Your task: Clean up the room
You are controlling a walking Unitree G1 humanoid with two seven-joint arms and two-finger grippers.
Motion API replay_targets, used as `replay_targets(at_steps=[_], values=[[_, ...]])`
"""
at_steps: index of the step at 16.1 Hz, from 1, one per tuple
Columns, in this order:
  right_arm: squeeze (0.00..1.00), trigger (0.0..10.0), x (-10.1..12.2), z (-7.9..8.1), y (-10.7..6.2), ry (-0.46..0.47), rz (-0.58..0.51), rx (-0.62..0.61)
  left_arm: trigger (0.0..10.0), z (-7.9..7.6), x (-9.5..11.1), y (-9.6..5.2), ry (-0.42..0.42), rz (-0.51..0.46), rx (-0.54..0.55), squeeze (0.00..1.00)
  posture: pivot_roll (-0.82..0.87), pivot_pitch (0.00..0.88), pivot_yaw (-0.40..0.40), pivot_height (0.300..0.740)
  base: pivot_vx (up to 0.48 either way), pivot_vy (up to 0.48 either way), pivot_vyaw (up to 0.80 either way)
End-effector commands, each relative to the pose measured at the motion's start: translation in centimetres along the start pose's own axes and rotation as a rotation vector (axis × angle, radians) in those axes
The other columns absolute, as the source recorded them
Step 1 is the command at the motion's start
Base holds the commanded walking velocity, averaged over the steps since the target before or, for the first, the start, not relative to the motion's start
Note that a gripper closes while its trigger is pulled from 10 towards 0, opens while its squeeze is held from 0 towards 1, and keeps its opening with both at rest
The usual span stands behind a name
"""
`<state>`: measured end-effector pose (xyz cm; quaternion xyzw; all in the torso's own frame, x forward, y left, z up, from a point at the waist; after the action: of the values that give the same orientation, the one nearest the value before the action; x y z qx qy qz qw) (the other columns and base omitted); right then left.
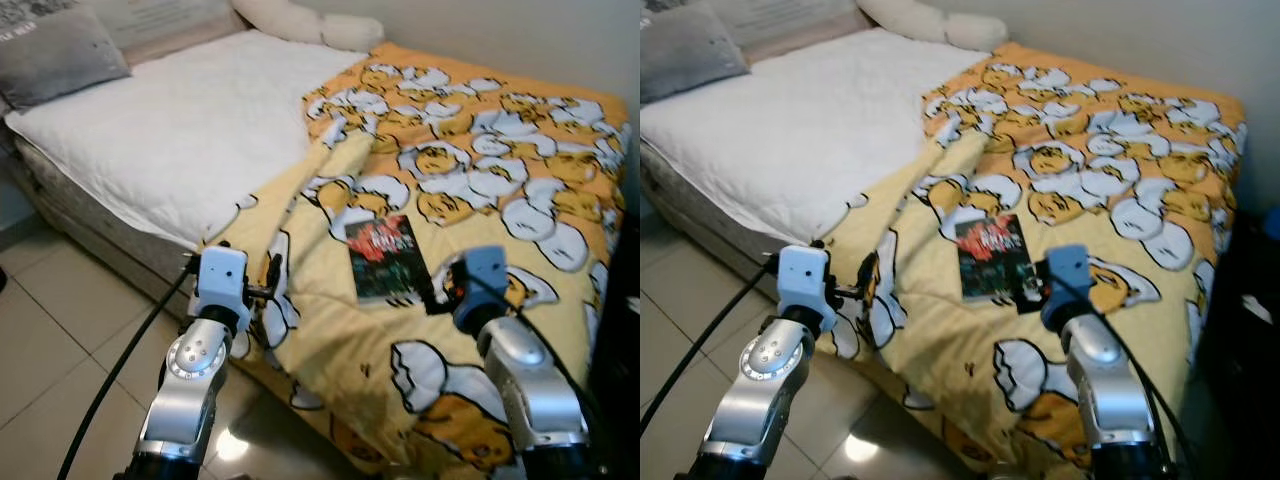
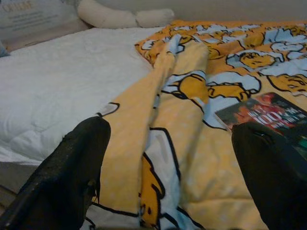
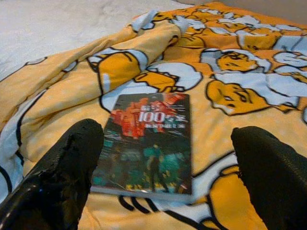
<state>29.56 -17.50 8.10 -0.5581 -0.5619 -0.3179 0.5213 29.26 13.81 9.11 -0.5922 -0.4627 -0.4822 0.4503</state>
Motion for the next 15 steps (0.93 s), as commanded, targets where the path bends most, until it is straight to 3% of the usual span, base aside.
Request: replay_targets(at_steps=[1,5,8,15], values=[[1.00,10.0,0.37,-0.42,0.28,0.008,-0.009,-0.010,10.0,0.28,-0.05,-0.20,0.008,0.004,0.009,0.88,-0.09,0.000,0.010,0.740,0.000,0.000,0.00],[1.00,10.0,0.11,-0.03,0.28,0.028,-0.003,-0.015,10.0,0.46,0.09,-0.17,0.013,0.002,0.016,0.86,-0.09,0.000,0.018,0.740,0.000,0.000,0.00],[1.00,10.0,-0.03,0.01,-0.03,0.046,-0.003,-0.023,10.0,0.60,0.30,-0.08,0.014,-0.006,0.035,0.80,-0.09,0.000,0.024,0.740,0.000,0.000,0.00],[1.00,10.0,-0.46,0.05,-0.27,0.056,0.014,-0.043,10.0,0.31,0.30,-0.01,0.019,-0.004,0.004,0.80,-0.09,0.000,0.024,0.740,0.000,0.000,0.00]])
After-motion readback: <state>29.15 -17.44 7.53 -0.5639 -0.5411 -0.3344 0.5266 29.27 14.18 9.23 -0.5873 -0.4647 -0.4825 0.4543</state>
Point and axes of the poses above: a point about 5 cm out from each wrist's last joint towards the gripper, its own y axis pointing out of the wrist towards the gripper, its own x axis along the axis of the wrist's last joint, z = x × y, the point moved 2 cm from there along y, pointing out of the wrist towards the gripper, and after that the axes turned 13 degrees about -y, right-handed, at the moved point
